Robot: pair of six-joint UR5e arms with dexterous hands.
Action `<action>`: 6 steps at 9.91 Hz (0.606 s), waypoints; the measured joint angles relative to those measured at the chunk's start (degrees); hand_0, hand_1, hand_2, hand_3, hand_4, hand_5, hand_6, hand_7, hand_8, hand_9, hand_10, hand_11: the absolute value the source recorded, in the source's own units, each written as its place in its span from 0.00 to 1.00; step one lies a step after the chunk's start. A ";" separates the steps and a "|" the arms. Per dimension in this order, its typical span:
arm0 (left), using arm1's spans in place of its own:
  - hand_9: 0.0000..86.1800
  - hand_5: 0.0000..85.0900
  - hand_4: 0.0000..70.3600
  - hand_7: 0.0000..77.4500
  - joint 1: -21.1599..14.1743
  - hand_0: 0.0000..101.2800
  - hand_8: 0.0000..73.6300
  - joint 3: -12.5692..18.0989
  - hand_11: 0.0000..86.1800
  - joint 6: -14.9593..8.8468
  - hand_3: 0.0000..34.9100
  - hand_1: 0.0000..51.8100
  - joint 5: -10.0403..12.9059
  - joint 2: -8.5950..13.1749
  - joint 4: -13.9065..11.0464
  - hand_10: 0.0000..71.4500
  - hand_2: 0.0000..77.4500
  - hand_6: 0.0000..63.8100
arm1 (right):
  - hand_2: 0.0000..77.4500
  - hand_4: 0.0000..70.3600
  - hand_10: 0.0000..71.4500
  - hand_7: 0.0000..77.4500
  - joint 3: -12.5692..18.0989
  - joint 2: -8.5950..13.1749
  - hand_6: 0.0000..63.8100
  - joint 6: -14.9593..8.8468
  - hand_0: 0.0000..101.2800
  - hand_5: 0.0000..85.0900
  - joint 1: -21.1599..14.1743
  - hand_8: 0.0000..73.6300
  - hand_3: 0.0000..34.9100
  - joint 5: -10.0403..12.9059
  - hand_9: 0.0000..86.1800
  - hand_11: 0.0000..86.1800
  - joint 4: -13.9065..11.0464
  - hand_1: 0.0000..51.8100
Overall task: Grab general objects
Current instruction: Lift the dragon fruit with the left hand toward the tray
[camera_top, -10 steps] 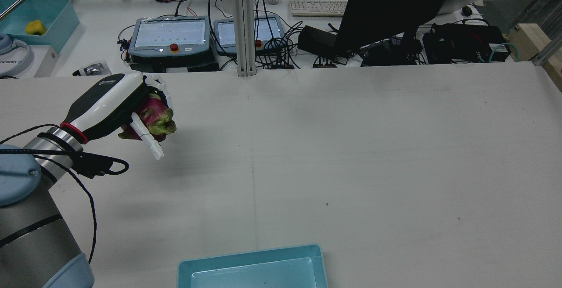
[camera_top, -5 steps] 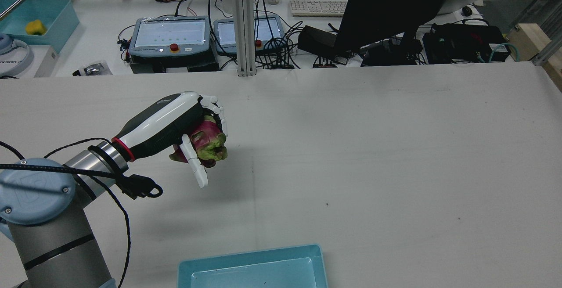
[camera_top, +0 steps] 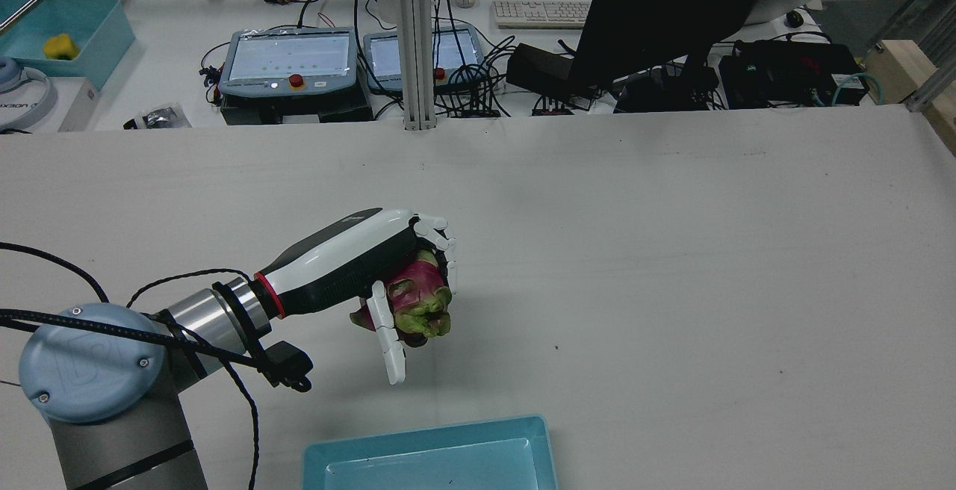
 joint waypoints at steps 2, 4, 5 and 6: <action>0.53 0.40 0.78 0.78 1.78 0.69 0.67 -0.90 0.70 -1.45 0.00 0.00 2.43 0.00 -0.94 0.18 0.02 0.50 | 0.02 0.00 0.00 0.00 0.00 0.00 0.00 0.00 0.00 0.87 0.00 0.00 0.00 0.00 0.01 0.01 0.00 0.12; 0.53 0.40 0.78 0.80 4.63 0.70 0.67 -1.85 0.72 -1.89 0.00 0.00 3.27 0.02 -1.17 0.18 0.02 0.50 | 0.02 0.00 0.00 0.00 0.00 0.00 0.00 0.00 0.00 0.87 0.00 0.00 0.00 0.00 0.01 0.01 0.00 0.12; 0.53 0.40 0.78 0.80 5.84 0.73 0.67 -2.39 0.72 -1.98 0.00 0.00 3.40 0.03 -1.18 0.18 0.02 0.50 | 0.02 0.00 0.00 0.00 0.00 0.00 0.00 0.00 0.00 0.87 0.00 0.00 0.00 0.00 0.01 0.01 0.00 0.12; 0.54 0.40 0.78 0.81 7.05 0.74 0.66 -3.11 0.63 -2.04 0.00 0.00 3.49 0.03 -0.97 0.20 0.02 0.47 | 0.02 0.00 0.00 0.00 0.00 0.00 0.00 0.00 0.00 0.87 0.00 0.00 0.00 0.00 0.01 0.01 0.00 0.12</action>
